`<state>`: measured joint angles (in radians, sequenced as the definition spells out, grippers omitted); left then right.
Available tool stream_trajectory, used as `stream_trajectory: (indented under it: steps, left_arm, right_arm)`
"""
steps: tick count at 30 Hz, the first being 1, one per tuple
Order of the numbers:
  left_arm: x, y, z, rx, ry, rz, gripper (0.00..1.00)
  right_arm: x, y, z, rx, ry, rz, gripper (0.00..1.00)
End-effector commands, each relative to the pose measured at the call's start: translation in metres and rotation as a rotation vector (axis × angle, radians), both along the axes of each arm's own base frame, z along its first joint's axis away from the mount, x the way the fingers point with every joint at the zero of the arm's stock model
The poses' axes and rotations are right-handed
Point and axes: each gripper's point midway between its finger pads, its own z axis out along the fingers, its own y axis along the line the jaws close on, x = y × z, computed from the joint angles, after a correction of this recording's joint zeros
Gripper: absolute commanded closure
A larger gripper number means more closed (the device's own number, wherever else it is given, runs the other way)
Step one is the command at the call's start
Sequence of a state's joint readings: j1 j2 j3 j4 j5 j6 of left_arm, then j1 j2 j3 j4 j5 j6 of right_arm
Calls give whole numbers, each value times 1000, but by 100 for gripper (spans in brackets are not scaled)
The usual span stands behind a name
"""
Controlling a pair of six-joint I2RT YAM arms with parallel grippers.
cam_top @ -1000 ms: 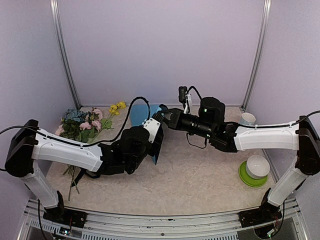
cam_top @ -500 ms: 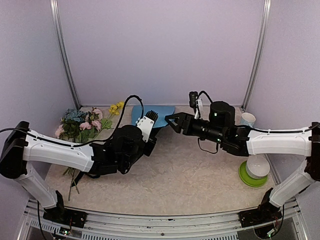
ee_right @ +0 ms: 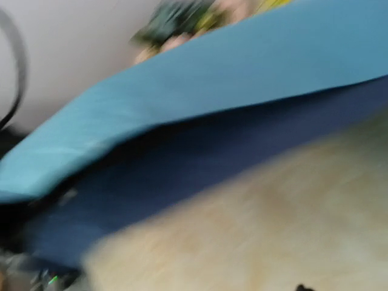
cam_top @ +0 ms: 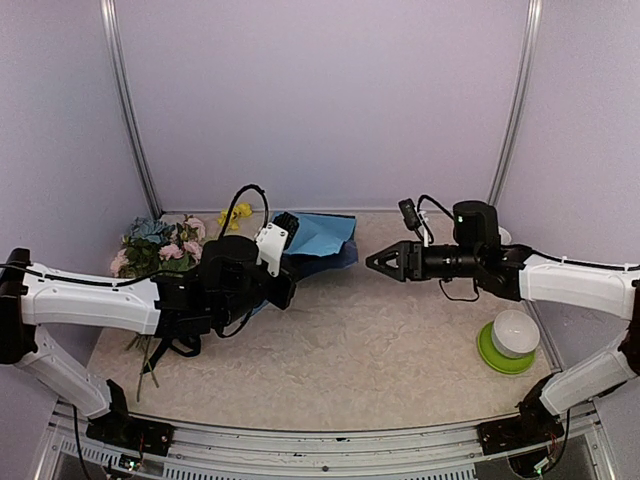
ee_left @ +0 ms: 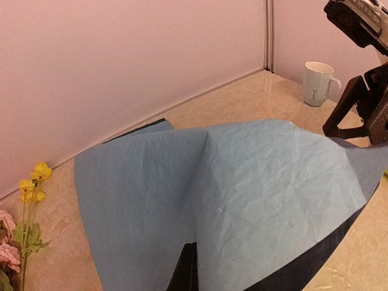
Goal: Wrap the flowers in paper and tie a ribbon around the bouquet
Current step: Unfold the folded wrapping paper at the center of the board.
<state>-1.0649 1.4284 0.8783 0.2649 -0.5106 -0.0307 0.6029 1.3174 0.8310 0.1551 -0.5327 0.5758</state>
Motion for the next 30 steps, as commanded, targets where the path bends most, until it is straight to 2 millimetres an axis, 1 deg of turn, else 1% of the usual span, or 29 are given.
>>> stream_trajectory:
  steps: [1, 3, 4, 5, 6, 8, 9, 12, 15, 18, 22, 23, 25, 26, 28, 30]
  left_arm:
    - [-4, -14, -3, 21, 35, -34, 100]
    - [-3, -16, -3, 26, 32, -28, 100]
    - [-3, -16, -4, 27, 32, -28, 100]
    - [-3, -17, -4, 24, 33, -29, 100]
    - [-3, -18, -5, 24, 36, -29, 100]
    - [-1, -19, -5, 22, 42, -17, 100]
    - [0, -18, -5, 21, 46, -11, 100]
    - [0, -17, -2, -6, 54, 3, 100]
    - [0, -16, 2, -53, 66, 11, 100]
    - [-2, -16, 6, -100, 73, 4, 100]
    - [-6, -12, 8, -169, 89, 4, 100]
    - [-7, -10, 9, -194, 96, 9, 100]
    - [-11, -5, 19, -282, 104, -7, 100]
    - [-13, 1, 15, -327, 122, -19, 100]
    - [-13, 17, 20, -470, 166, -31, 100]
    - [-8, 44, 16, -617, 223, -6, 100]
  right_arm:
    - [-42, 16, 21, 141, 36, 256, 30]
    - [-41, 14, 17, 156, 76, 229, 28]
    - [-36, 13, 8, 142, 125, 191, 28]
    - [-30, 10, -6, 109, 184, 144, 27]
    - [-24, 7, -21, 73, 242, 103, 28]
    - [-17, 3, -45, 16, 303, 58, 30]
    - [-14, 1, -54, -8, 318, 34, 31]
    - [-9, -5, -69, -69, 321, -13, 32]
    - [0, -21, -89, -197, 309, -94, 30]
    - [-4, -35, -119, -309, 342, -128, 29]
    - [-24, -38, -153, -367, 429, -78, 24]
    - [-28, -38, -159, -382, 436, -69, 23]
    - [-33, -34, -164, -426, 394, -51, 24]
    - [-34, -31, -164, -449, 362, -45, 25]
    - [-32, -27, -163, -498, 303, -45, 25]
    - [-26, -24, -161, -566, 227, -55, 25]
